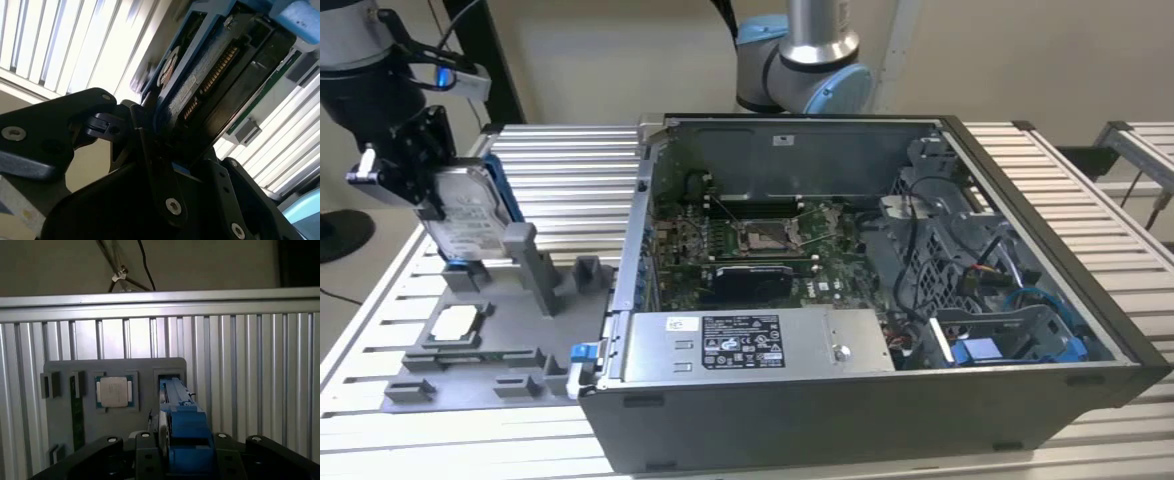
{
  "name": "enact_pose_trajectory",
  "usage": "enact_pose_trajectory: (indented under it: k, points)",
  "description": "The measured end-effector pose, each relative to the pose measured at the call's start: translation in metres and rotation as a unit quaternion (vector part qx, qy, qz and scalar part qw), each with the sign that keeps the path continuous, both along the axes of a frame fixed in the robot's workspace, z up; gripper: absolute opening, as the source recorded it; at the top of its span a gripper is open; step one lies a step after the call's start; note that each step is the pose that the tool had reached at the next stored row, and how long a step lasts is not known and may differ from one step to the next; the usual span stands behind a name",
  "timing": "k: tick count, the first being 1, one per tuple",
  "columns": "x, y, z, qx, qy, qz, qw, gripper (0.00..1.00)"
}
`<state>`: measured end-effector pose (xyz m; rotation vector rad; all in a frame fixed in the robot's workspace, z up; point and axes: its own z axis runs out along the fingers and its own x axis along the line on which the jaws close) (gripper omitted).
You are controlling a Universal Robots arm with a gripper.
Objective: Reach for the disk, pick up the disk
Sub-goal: 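Pick up the disk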
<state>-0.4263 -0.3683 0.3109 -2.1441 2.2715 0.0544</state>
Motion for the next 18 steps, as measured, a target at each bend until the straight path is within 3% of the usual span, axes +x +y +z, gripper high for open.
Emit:
enact_pose_trajectory:
  k: [18]
  points:
    - [0.000,0.0000,0.0802,0.0000,0.0000,0.000,1.0000,0.00]
